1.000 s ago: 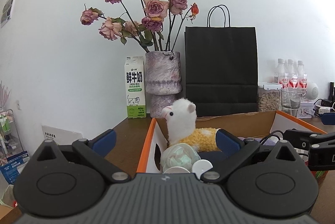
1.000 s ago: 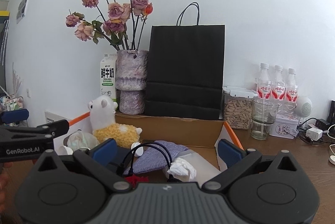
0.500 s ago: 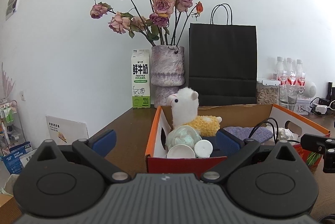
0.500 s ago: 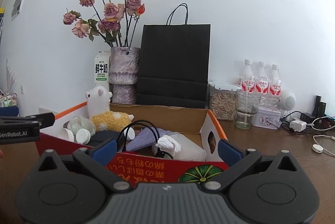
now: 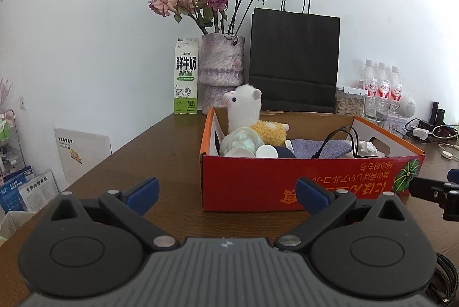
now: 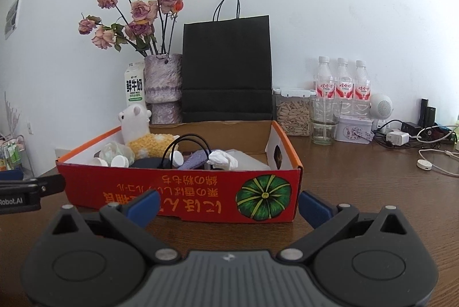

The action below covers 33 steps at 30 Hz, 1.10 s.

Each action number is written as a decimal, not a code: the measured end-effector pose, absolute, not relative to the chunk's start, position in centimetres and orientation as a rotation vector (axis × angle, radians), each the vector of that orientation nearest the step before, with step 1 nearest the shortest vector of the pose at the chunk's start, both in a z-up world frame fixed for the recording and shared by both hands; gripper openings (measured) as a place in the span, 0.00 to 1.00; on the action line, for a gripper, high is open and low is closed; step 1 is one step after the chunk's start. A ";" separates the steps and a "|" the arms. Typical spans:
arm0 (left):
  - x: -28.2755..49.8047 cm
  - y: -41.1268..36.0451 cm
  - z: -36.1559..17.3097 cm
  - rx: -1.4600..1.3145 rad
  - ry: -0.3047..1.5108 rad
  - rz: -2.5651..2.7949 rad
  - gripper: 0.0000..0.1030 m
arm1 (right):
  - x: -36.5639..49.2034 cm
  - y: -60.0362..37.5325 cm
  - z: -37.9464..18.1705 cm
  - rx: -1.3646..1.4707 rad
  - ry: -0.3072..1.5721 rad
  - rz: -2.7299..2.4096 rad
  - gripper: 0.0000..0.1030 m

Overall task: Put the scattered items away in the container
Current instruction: 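Withdraw both tools from the box toward the braided cables on the table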

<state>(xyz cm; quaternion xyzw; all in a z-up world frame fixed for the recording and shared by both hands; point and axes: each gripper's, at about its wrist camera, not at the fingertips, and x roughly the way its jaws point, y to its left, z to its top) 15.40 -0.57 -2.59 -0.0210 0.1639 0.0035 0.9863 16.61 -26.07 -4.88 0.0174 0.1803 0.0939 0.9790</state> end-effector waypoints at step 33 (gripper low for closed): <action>13.0 1.4 -3.5 -0.050 0.499 -0.034 1.00 | 10.4 -23.5 -5.4 -0.054 0.518 0.361 0.87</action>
